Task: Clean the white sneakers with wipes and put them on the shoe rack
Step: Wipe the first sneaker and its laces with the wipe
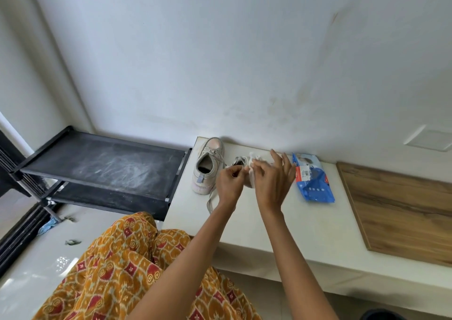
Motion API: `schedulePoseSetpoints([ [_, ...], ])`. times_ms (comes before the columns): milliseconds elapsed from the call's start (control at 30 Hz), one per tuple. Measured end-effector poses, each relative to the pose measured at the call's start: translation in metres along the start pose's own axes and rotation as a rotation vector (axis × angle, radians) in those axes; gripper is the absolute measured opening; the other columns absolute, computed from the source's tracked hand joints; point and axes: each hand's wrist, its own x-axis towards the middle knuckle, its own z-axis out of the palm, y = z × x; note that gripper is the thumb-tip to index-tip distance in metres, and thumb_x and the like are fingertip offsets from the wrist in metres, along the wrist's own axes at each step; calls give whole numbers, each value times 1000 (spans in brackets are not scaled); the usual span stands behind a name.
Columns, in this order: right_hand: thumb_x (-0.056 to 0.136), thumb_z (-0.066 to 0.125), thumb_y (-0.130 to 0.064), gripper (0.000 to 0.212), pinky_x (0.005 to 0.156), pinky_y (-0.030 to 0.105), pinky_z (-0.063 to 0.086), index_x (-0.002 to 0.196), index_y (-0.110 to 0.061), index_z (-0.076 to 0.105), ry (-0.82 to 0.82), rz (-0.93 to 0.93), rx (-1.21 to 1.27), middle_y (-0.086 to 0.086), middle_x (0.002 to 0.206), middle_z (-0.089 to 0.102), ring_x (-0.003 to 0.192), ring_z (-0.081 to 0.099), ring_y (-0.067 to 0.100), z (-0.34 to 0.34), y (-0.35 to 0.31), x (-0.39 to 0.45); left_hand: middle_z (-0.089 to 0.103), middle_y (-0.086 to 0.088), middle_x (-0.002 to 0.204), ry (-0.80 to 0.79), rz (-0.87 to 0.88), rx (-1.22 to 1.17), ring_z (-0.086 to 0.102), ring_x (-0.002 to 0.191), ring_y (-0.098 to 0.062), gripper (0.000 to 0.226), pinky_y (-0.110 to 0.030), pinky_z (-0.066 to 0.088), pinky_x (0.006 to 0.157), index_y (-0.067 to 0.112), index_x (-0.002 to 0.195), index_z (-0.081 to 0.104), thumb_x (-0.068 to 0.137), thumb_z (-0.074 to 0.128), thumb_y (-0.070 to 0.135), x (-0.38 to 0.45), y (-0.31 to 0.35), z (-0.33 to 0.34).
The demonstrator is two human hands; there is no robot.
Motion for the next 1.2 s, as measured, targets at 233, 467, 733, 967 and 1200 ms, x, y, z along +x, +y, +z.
schedulePoseSetpoints([
  [233,90,54,-22,19,112,47,21,95,-13,71,-244,153,-32,5,121,62,123,43,25,1,-12,43,61,-12,61,22,-12,26,49,60,-14,32,-42,48,62,9,69,70,73,58,39,0,5,-3],
  [467,80,71,-19,4,109,51,25,83,-17,74,-75,-21,-23,5,126,60,124,45,29,-14,6,-14,60,-18,62,-26,16,55,41,55,-12,34,-31,34,54,5,69,66,75,52,36,-9,-2,0],
  [733,94,46,-23,26,98,41,34,99,-13,69,-316,95,-92,6,113,65,114,48,26,4,-3,52,64,-16,66,-30,-1,78,49,61,-13,27,-40,48,63,11,72,71,79,61,34,-3,3,-5],
  [967,83,66,-16,5,95,50,42,84,-11,66,-62,-86,-28,7,91,69,102,57,27,-11,12,-9,65,-17,66,-29,-38,29,53,59,-16,30,-43,49,63,9,68,69,77,59,36,-5,1,-4],
  [1200,81,70,-11,6,86,46,44,85,-12,65,201,10,157,4,86,67,91,53,23,-23,47,-30,66,-7,65,-29,-49,1,55,65,-15,19,-38,46,64,23,65,71,79,64,35,-7,2,-6],
])
